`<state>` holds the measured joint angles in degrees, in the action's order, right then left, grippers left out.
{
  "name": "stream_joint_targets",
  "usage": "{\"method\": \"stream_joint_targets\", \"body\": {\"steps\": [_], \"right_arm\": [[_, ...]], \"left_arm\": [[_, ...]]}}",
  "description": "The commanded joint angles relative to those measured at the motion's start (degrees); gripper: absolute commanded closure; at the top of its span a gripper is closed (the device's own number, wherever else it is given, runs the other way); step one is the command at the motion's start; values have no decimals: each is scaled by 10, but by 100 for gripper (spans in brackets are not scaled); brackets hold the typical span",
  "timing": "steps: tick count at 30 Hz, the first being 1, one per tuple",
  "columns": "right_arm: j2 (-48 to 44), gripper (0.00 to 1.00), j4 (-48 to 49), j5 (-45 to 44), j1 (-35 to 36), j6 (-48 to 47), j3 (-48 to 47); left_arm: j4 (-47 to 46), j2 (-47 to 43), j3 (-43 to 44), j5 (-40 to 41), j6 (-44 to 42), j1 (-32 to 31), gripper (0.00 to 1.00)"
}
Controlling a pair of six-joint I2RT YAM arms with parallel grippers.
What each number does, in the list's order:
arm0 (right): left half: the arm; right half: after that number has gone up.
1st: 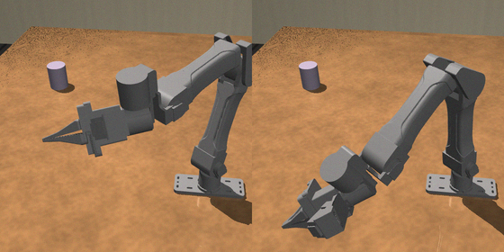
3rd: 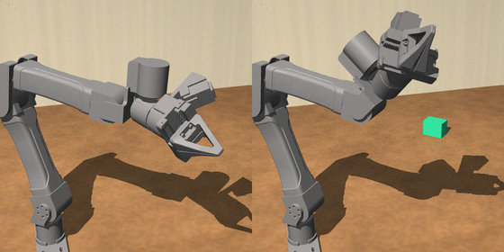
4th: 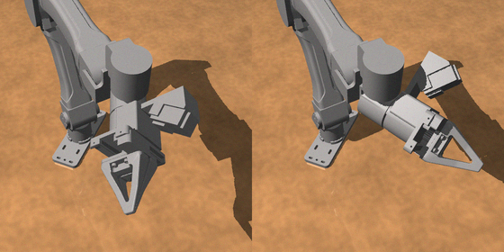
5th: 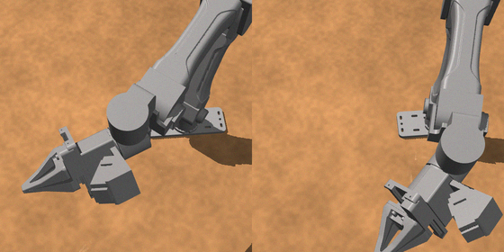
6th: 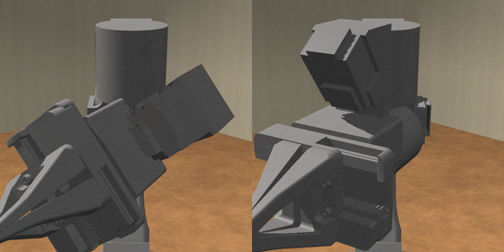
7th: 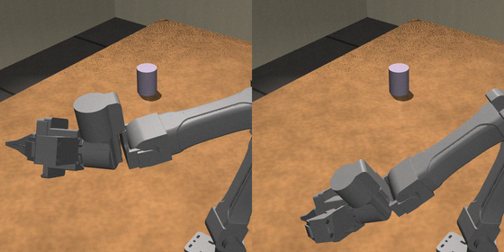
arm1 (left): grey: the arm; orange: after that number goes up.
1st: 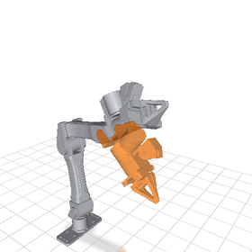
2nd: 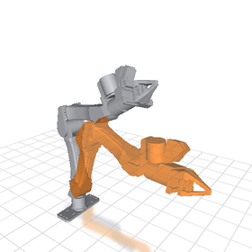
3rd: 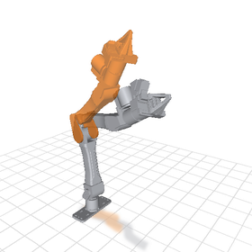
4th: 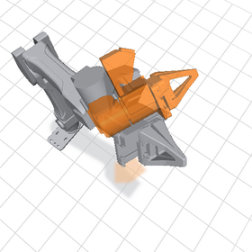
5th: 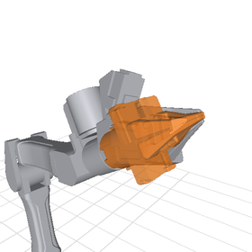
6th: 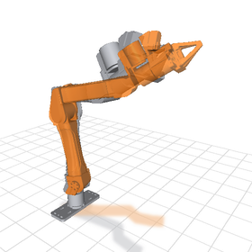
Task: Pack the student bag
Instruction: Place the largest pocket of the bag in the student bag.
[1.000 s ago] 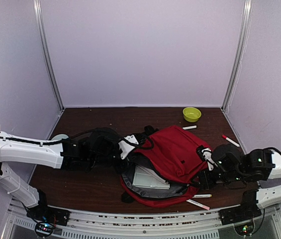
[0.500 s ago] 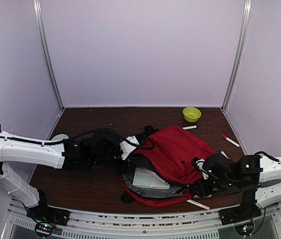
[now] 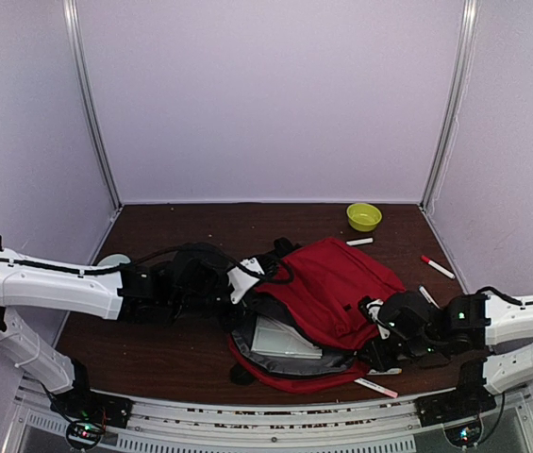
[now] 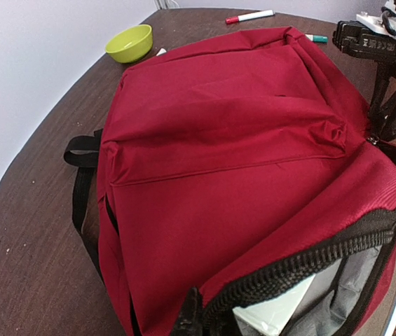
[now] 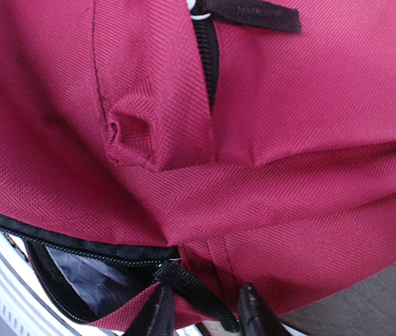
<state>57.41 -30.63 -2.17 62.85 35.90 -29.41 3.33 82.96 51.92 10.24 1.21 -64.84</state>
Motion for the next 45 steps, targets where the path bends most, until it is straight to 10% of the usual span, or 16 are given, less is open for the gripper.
{"method": "stream_joint_targets", "body": {"steps": [1,6,30,45], "right_arm": [[-2,73,1,-8,-3,-9,8],[-17,100,-3,9,-2,-12,13],[14,100,140,252,110,-17,-44],[24,100,105,146,142,-53,-105]], "left_arm": [[-14,5,5,-8,10,4,100],[-16,9,7,-7,9,4,100],[-17,1,-5,-8,16,4,100],[10,-50,-18,-5,16,3,92]]}}
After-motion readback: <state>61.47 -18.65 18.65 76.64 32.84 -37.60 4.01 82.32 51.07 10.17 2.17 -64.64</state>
